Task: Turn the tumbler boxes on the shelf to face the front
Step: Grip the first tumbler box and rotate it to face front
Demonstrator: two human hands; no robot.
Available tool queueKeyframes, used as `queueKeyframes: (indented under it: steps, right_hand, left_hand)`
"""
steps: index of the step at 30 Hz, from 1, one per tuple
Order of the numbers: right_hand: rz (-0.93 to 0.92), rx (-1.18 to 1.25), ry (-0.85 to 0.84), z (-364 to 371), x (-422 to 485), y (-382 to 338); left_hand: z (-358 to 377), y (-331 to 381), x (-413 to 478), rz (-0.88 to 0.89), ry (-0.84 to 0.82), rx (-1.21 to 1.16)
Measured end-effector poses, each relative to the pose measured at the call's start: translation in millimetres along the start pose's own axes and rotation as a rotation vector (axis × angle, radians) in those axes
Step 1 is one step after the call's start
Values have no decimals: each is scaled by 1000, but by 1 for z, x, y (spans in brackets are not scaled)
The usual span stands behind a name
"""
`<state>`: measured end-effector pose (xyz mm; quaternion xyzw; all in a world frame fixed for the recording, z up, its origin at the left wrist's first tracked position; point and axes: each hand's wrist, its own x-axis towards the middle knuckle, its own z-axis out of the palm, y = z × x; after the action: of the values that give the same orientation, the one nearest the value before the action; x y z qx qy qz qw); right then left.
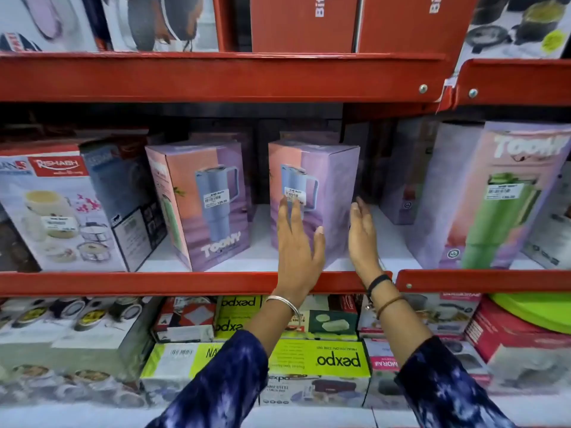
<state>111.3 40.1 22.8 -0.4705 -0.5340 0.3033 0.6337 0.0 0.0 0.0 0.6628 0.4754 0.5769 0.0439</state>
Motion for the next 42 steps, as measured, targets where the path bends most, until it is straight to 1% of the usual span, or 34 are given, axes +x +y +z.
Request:
queueKeyframes:
  steps: [2, 4, 6, 9, 12, 16, 19, 22, 23, 25, 29, 32, 35, 39, 42]
  right_hand:
    - [50, 11, -55, 0, 6, -1]
    - [83, 38, -85, 0, 11, 6]
    - [100, 70, -94, 2, 14, 9]
    - [54, 107, -90, 3, 13, 9]
    - [1, 90, -74, 6, 5, 5]
    - [-21, 84, -28, 11, -6, -11]
    - [3, 180, -11, 11, -11, -24]
    - [-71, 190, 2, 12, -7, -32]
    - [-94, 176, -14, 12, -3, -34]
    - [-104, 187, -101, 10, 4, -34]
    - [-40, 149, -258, 1, 15, -32]
    - [13, 172, -366, -3, 17, -35]
    - [-1, 217, -297, -4, 18, -36]
    - [-77, 222, -179, -4, 12, -36]
    - [-89, 142, -109, -5, 11, -34]
  left_hand:
    - [1, 1, -1, -127, 45, -31]
    - [-1, 2, -4, -154, 49, -31]
    - [-2, 2, -5, -140, 35, -19]
    - [-6, 4, -1, -118, -6, 8]
    - [-14, 6, 2, -94, -38, 48]
    - [-30, 4, 9, -70, -57, 32]
    - [-43, 2, 13, -54, -28, -42]
    - [-54, -6, 18, -49, -16, -183]
    - [-57, -10, 19, -44, -30, -209]
    - [-63, -17, 20, -30, -74, -241]
    - [-74, -25, 24, -40, -127, -356]
    - [-76, -29, 30, -8, -116, -369]
    - [-73, -26, 34, -2, -56, -387]
    - [-63, -23, 34, 61, 121, -288]
    - [-53, -25, 33, 6, 107, -256]
